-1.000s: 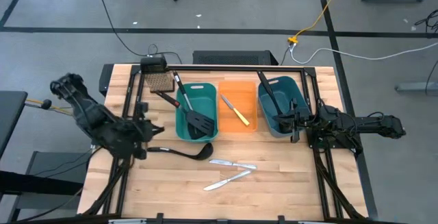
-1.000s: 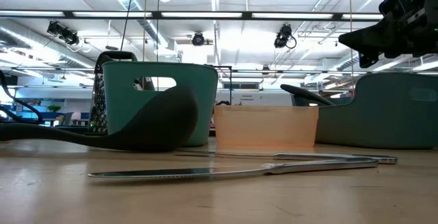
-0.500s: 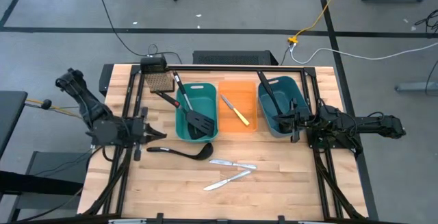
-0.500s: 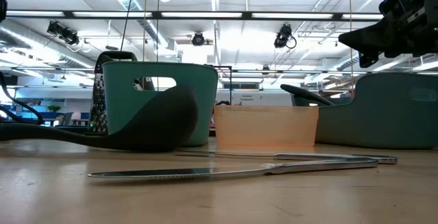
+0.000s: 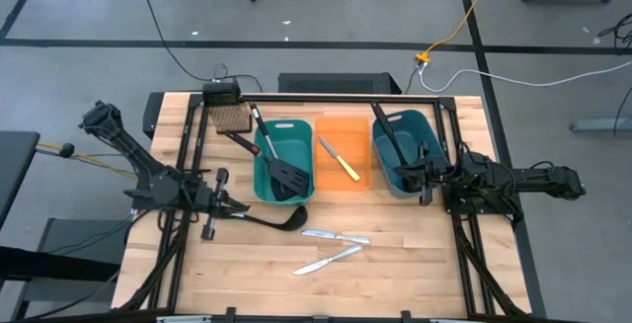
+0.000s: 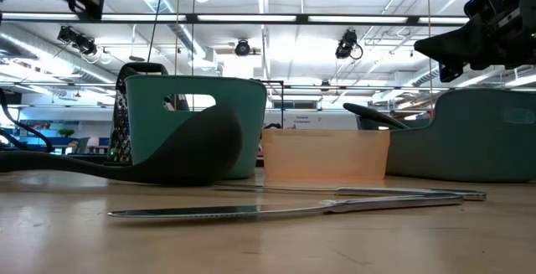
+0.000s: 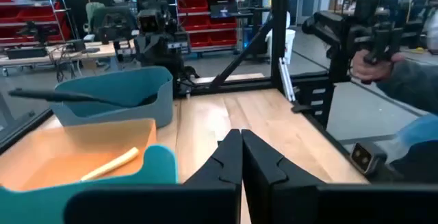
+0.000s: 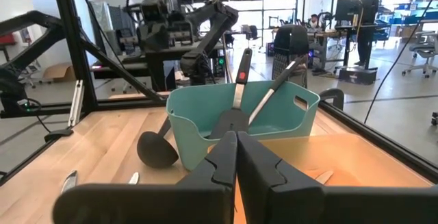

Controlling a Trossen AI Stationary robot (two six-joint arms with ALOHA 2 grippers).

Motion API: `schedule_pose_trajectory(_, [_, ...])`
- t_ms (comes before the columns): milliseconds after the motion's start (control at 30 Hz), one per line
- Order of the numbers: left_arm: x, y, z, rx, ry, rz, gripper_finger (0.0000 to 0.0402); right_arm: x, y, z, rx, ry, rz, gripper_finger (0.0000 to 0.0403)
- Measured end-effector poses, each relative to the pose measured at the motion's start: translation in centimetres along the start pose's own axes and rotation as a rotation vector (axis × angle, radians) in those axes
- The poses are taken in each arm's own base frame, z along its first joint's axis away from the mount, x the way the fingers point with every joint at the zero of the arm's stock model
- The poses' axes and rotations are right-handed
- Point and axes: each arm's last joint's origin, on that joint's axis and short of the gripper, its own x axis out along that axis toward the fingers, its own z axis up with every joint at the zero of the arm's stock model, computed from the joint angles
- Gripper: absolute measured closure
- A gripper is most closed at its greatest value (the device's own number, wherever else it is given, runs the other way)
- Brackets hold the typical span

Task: Pick & Place Kitchen Items
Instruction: Put the silver knife into the orange bin

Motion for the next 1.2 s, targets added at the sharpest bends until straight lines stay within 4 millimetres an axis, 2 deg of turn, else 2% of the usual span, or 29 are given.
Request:
schedule_pose_trajectory(67, [0.2,0.3,-0.9,0.017,0.006,-0.012,0.04,0.0,0.0,0.0,0.0,-0.002,0.0,0.0385])
schedule_pose_trajectory(400, [0.9,2.4,-2.6,-0.009,-0.05,-0.057,0.0401,0.0,0.0,0.0,0.0,-0.002,0.001,0.0385])
schedule_pose_trajectory(700, [0.7,2.6,-3.9,-0.005,-0.037,-0.031,0.0401,0.0,0.0,0.0,0.0,0.002,0.003,0.0385])
schedule_pose_trajectory(1033, [0.7,2.7,-3.9,-0.011,-0.04,-0.02,0.0398,0.0,0.5,1.2,-0.01,-0.077,0.085,0.0395])
schedule_pose_trajectory(1200, [0.7,2.7,-3.9,-0.011,-0.04,-0.019,0.0393,0.4,1.4,2.1,0.028,-0.039,0.163,0.0396])
